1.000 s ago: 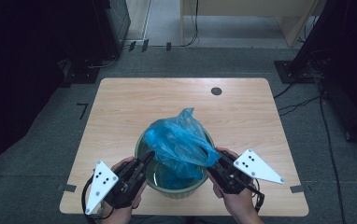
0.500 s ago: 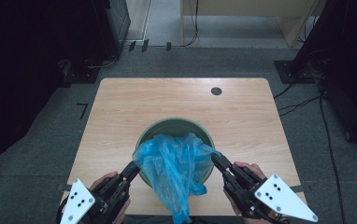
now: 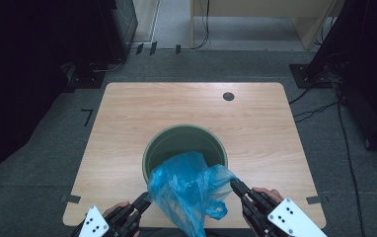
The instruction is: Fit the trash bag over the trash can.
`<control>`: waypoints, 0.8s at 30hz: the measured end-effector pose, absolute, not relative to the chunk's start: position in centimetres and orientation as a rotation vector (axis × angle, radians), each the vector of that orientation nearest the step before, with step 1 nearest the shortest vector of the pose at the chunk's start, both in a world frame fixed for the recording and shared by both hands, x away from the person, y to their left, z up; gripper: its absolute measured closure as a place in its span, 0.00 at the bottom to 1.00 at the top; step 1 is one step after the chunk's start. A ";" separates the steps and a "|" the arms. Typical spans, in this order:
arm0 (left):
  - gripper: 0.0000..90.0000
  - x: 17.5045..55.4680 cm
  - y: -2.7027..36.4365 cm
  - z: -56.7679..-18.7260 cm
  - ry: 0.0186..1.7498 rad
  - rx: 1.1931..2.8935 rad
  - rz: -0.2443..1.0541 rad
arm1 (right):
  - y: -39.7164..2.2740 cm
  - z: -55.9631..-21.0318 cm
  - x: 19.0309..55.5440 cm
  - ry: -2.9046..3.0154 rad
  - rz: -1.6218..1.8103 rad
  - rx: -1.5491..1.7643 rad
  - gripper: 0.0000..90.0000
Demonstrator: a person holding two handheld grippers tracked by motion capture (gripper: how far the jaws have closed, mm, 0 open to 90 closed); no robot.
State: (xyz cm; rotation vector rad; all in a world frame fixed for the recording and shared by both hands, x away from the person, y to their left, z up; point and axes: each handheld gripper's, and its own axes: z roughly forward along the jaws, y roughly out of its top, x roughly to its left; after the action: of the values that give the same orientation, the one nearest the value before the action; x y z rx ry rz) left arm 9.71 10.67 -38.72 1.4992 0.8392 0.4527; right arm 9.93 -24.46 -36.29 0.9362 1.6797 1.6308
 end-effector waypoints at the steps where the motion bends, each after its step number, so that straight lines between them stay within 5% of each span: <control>1: 0.96 9.7 10.6 -39.3 0.846 1.510 0.446 | -24.4 -36.6 10.0 1.686 1.626 0.944 1.00; 7: 0.94 10.0 10.1 -41.0 0.841 1.554 0.431 | -24.6 -39.1 10.2 1.737 1.580 0.995 1.00; 16: 0.44 8.3 10.1 -40.4 0.577 1.552 0.505 | -24.5 -38.7 10.1 1.706 1.594 0.962 1.00; 24: 0.36 7.5 11.5 -39.6 0.451 1.515 0.491 | -24.9 -38.4 10.2 1.675 1.573 0.986 1.00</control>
State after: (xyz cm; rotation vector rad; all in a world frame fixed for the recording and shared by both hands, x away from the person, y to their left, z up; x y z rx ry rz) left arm 7.54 11.49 -39.56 1.5149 0.4515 0.4907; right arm 10.24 -24.93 -38.44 0.9865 1.6745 1.5730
